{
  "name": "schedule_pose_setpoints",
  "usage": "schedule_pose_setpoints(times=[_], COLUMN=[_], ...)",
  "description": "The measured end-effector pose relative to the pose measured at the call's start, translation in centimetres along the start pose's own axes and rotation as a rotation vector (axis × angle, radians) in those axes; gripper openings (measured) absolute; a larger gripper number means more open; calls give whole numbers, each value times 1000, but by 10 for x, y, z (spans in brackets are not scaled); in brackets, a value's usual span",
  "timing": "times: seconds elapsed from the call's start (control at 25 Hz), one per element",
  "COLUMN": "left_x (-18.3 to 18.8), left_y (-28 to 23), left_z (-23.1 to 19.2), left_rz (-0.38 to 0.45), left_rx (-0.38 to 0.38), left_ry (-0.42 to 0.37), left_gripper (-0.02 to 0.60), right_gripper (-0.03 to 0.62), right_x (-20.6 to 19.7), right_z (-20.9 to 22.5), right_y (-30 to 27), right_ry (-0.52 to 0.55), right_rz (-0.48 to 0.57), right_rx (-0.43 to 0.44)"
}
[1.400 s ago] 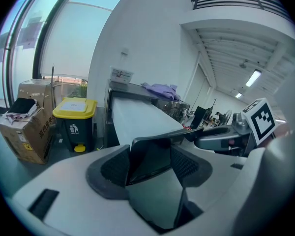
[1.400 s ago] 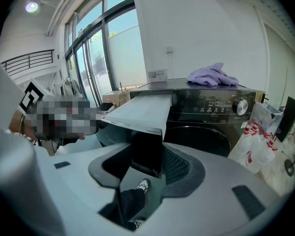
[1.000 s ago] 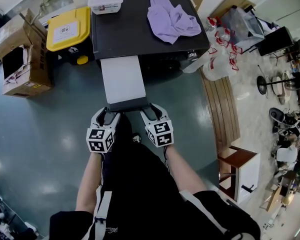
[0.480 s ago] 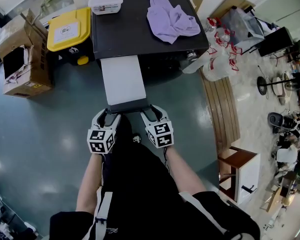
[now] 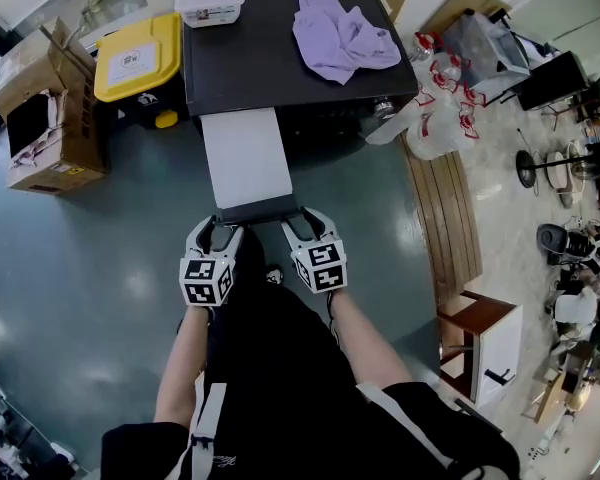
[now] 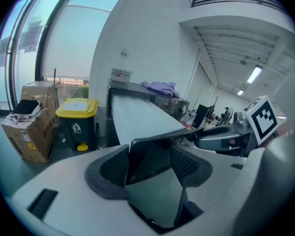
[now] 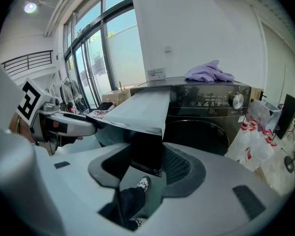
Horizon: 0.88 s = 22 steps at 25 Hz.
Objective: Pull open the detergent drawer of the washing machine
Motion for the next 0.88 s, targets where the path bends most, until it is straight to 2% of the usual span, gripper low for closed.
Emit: schedule_pose_setpoints(times=[0.24, 0.36, 0.64, 0.76, 0.88], left_x=[-3, -2, 18, 31, 44], left_y=[1, 6, 46, 56, 66], left_z=[1, 1, 2, 3, 8], left_rz=[2, 0, 9, 23, 49], left_rx=[12, 37, 78, 103, 110], left_ry=[-20, -13, -7, 25, 34], left_gripper=[264, 264, 249, 196, 91], right_gripper=[202, 235, 184, 120, 33], right_x=[-4, -6, 4, 19, 38], right_z=[0, -2, -17, -20, -28], right_y=[1, 9, 47, 58, 67], right_ry=[1, -21, -24, 1, 9], right_rz=[7, 6, 39, 71, 102], right_rx=[-6, -12, -35, -70, -91])
Point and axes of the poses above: the fingertips, and each gripper's own axes: y backward along the fingers, z to its right, x out of its top, the point moved 8 cm from there along y, backward along the fingers, and after that the axes turned 5 degrees about -y, right-handed, at the moved point
